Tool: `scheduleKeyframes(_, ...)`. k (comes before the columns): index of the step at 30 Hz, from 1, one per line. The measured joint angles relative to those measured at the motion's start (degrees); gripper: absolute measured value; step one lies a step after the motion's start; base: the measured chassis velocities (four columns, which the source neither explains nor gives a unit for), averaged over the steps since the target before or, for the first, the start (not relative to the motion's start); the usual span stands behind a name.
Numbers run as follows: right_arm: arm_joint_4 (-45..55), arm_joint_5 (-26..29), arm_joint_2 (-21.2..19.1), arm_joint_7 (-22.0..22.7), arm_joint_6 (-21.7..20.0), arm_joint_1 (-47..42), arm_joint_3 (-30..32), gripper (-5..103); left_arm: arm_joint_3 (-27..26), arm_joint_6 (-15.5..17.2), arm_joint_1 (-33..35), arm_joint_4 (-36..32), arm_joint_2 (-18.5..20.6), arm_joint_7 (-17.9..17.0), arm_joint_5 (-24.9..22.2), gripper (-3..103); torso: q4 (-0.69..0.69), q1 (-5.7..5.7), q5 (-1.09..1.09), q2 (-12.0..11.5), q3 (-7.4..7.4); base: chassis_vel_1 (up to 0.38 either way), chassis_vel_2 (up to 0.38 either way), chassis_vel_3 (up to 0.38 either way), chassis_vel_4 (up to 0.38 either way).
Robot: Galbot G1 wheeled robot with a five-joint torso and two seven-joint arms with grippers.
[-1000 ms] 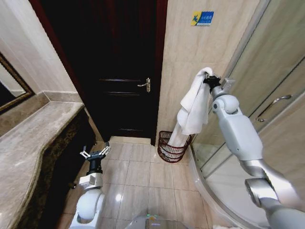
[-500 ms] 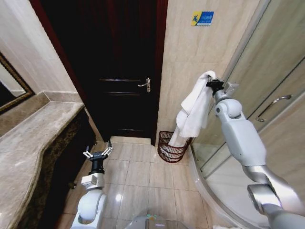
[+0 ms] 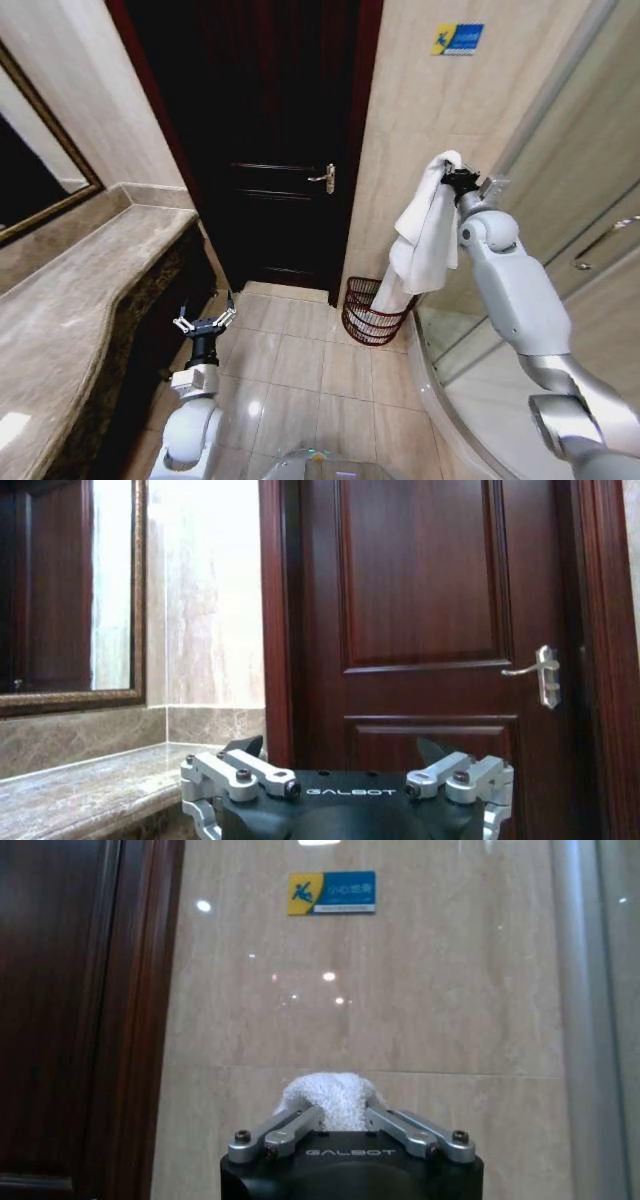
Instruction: Discard the used towel into the hamper.
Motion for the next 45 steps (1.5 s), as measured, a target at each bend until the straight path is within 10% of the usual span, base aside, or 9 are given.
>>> scheduleKeyframes(45, 3.62, -0.70, -1.09, -0.94, -0.94, -5.60, 2.25, 4, 0.56, -0.10, -0.54, 0.58, 0.49, -1.06, 0.10, 100, 0.01, 0.00, -0.01, 0.00, 0.00, -0.019, -0.019, -0.022, -0.022)
